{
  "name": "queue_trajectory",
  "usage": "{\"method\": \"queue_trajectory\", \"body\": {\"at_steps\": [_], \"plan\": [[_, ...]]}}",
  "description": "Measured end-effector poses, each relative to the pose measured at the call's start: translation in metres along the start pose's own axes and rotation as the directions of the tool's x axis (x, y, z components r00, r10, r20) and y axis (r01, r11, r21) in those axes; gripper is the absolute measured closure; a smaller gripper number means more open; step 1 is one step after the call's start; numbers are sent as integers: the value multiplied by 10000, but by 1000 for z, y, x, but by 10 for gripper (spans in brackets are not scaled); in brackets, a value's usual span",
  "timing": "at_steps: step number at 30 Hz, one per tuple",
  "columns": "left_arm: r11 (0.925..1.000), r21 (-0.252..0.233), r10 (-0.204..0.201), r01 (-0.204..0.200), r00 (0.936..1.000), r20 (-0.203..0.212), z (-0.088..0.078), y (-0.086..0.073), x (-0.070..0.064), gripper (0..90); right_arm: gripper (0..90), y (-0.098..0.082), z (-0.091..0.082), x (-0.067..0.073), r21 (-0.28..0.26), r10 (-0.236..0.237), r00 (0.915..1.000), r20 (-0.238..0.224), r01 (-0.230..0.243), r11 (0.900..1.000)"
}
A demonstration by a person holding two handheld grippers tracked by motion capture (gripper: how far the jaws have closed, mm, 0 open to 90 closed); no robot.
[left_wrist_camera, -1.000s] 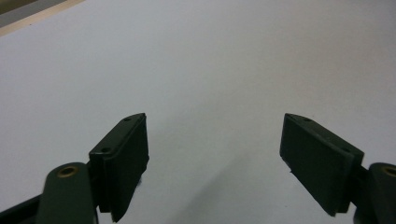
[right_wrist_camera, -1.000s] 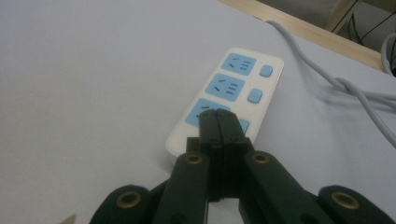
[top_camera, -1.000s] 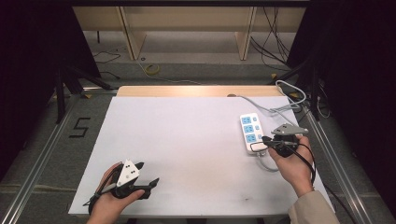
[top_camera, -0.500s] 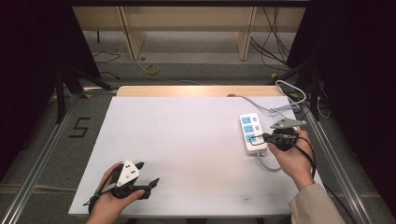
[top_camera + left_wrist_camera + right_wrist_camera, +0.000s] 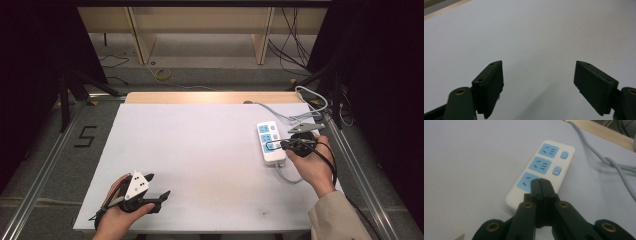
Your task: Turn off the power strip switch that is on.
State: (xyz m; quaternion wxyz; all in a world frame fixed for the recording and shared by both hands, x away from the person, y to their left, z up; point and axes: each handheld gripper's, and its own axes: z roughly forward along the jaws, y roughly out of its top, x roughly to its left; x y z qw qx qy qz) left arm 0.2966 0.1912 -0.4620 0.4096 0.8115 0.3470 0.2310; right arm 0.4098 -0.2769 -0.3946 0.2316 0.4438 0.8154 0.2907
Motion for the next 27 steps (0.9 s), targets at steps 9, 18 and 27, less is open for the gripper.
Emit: {"method": "queue_trajectory", "body": {"at_steps": [9,18,27], "plan": [[10000,-10,31,-31,10000,-12,0,0,0,238,900,5,3,-5,111,76,10000,22,-76,9999],[10000,1,5,-5,10000,4,0,0,0,238,900,9,7,-9,279,142,9999,30,-143,9995],[10000,-4,32,-32,10000,-3,0,0,0,238,900,15,14,-12,585,238,9997,-13,-237,9980]]}}
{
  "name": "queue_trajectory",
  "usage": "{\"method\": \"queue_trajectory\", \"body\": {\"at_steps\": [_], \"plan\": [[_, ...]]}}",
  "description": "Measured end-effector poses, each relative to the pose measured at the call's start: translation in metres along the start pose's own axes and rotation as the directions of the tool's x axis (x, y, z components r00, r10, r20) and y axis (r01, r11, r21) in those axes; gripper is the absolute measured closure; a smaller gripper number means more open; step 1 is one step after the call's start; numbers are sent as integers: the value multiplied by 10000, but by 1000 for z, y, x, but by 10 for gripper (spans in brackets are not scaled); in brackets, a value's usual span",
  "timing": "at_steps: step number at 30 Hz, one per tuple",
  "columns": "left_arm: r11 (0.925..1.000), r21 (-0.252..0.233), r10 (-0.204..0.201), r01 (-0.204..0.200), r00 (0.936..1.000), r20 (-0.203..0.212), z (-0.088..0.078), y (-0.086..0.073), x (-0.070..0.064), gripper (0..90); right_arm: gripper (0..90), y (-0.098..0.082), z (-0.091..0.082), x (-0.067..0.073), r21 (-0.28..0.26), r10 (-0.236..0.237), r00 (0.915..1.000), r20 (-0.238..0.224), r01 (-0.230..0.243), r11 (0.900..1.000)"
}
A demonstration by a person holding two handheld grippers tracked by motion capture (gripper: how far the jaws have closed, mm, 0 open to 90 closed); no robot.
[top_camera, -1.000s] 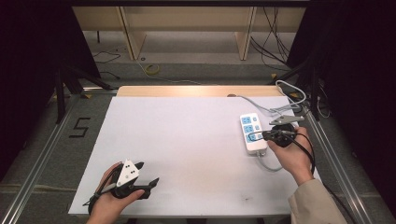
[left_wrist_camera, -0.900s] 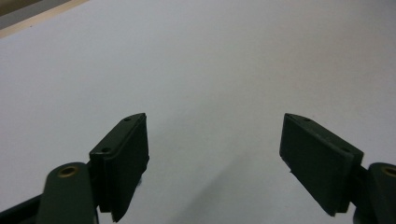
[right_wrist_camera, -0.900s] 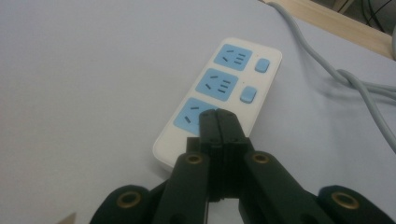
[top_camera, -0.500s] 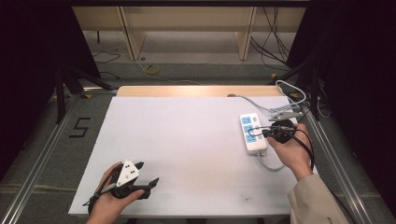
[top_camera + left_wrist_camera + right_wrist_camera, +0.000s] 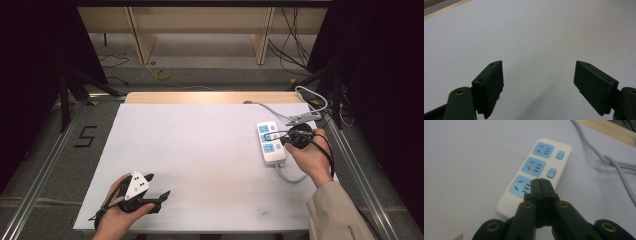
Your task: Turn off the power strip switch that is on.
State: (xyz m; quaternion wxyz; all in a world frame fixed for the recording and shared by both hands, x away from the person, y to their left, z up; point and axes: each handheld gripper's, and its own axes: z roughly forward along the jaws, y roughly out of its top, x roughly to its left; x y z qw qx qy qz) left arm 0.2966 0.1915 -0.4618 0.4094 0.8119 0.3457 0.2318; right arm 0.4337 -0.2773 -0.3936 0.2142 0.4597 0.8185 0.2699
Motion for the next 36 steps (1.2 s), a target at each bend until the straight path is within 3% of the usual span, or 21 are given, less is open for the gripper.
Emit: {"method": "queue_trajectory", "body": {"at_steps": [36], "plan": [[10000,22,37,-37,10000,30,0,0,0,239,900,10,19,-7,802,253,9995,-161,-240,9965]]}}
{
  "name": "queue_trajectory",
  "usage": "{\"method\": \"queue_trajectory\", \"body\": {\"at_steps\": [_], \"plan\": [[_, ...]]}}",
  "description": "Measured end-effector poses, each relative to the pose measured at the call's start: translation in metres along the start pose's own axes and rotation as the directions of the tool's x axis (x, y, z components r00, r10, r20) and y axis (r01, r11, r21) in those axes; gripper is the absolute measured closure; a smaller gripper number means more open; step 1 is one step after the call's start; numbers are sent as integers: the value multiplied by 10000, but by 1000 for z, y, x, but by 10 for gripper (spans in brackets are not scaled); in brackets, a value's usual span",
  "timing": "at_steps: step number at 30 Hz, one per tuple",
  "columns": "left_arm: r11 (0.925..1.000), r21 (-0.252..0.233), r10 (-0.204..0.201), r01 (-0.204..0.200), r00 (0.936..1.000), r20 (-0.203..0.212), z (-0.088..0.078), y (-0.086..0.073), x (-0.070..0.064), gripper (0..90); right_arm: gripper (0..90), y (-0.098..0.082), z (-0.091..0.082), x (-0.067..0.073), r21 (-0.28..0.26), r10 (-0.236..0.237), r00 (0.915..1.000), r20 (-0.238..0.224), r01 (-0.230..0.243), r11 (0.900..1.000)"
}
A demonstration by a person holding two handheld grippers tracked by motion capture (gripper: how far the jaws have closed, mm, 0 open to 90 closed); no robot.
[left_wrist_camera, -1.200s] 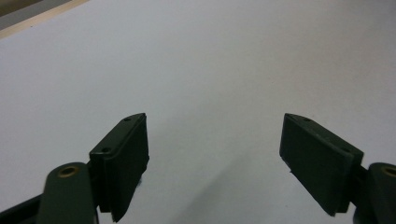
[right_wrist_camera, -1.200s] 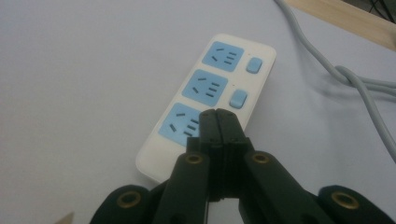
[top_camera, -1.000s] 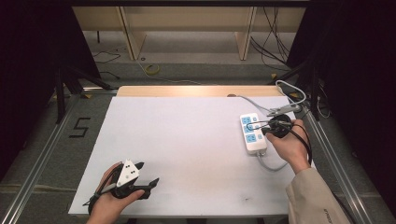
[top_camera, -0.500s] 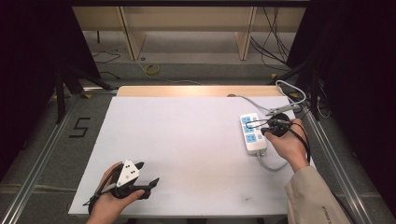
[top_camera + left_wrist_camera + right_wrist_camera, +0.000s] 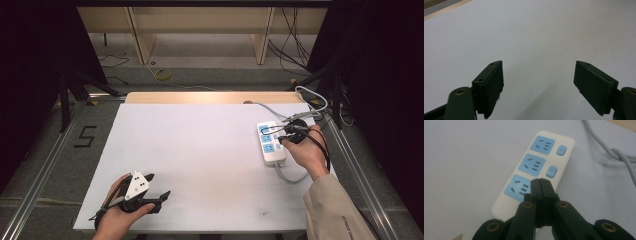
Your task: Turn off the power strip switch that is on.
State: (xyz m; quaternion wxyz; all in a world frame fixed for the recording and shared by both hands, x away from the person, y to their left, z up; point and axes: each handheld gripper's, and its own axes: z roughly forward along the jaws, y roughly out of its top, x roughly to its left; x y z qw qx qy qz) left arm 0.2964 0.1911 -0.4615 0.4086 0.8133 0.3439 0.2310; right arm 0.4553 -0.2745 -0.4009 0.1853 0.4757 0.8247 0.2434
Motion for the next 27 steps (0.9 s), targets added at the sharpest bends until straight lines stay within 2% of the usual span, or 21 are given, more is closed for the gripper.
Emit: {"method": "queue_trajectory", "body": {"at_steps": [27], "plan": [[10000,33,75,-75,10000,3,0,0,0,240,900,2,20,-5,943,139,9999,-49,-134,9955]]}}
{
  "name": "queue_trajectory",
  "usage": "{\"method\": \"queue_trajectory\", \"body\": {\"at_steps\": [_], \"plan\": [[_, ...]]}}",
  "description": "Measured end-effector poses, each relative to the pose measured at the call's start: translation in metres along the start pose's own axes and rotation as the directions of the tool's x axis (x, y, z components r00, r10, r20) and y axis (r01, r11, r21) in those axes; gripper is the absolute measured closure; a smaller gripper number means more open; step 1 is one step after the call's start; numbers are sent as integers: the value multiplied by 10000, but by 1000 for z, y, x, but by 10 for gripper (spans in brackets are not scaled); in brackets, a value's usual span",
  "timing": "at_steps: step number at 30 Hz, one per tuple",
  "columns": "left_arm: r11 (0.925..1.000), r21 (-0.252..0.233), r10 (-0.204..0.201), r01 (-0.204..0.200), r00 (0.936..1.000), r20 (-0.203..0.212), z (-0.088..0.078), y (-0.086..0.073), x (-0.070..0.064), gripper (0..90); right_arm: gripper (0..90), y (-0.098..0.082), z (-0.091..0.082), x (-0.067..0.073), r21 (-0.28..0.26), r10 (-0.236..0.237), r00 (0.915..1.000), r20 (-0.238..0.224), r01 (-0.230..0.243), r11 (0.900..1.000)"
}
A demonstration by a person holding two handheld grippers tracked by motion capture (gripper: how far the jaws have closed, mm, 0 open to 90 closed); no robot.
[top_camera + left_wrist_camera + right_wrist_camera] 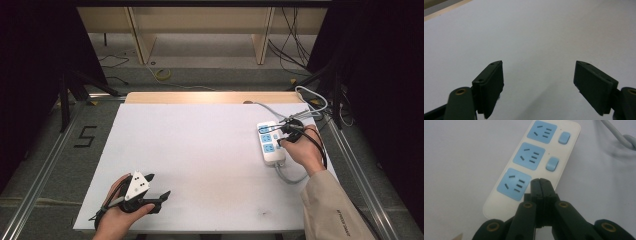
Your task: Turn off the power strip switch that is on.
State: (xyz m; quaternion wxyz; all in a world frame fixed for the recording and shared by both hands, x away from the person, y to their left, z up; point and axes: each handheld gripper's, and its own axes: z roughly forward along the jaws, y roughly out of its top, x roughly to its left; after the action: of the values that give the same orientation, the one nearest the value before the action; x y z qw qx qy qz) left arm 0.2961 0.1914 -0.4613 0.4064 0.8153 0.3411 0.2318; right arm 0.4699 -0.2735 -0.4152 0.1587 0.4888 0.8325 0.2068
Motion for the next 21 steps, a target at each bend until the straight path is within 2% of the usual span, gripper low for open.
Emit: {"method": "queue_trajectory", "body": {"at_steps": [21], "plan": [[10000,5,24,-24,10000,19,0,0,0,240,900,2,12,-1,485,-72,10000,59,70,9988]]}}
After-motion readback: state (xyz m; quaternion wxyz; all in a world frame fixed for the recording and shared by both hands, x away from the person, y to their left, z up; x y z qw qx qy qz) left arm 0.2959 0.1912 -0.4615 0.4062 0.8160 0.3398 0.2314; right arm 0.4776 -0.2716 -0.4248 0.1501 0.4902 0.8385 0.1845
